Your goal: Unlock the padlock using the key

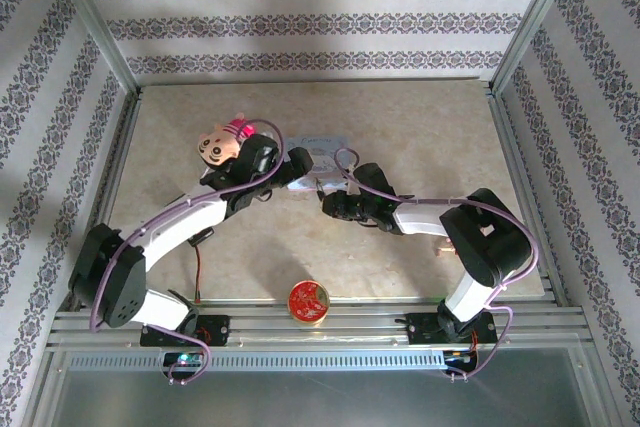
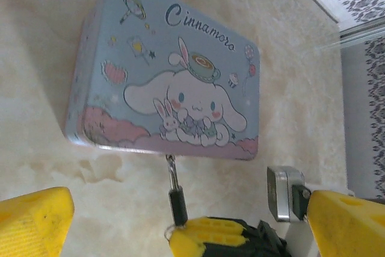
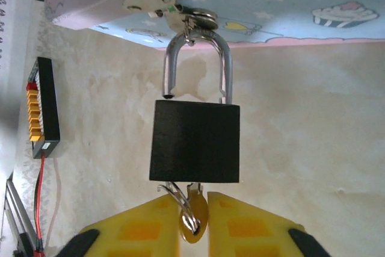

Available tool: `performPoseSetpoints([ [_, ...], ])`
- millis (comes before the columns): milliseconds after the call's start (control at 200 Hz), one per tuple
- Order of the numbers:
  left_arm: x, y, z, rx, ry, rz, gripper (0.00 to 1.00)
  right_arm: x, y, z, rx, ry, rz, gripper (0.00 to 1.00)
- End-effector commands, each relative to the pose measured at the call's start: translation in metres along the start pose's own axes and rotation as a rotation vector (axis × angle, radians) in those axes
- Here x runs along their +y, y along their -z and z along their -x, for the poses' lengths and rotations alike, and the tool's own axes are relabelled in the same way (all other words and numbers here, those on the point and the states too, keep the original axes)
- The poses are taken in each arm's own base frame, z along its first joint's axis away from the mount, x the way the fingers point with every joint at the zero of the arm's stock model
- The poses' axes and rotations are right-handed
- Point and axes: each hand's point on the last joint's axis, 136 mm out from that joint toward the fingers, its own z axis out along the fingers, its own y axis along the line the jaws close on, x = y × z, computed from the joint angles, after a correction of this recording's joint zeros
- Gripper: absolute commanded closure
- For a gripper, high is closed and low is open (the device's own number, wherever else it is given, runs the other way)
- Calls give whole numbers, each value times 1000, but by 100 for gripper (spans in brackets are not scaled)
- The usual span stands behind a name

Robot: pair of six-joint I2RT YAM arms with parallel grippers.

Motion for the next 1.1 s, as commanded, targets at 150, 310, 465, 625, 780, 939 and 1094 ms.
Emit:
performPoseSetpoints([
  [150,13,-11,7,67,-103,83,1,-5,-2,6,-9,11,-31,76],
  [310,18,-20,7,83,-114,105,1,-5,-2,10,-19,18,-39,76],
  [465,29,-32,11,103,-145,156,1,-5,-4,16,-36,36,-83,64],
  [625,39,-45,21,117,-203,240,1,-10,-12,20,-53,21,-171,56],
  [780,54,-57,29,138,-221,331,0,-12,-19,18,-57,78,-342,46],
  [939,64,-70,27,163,-198,348,4,-14,-27,17,-56,108,-442,42],
  [1094,74,-82,20,199,-176,362,4,-19,-36,17,-32,130,-519,42],
])
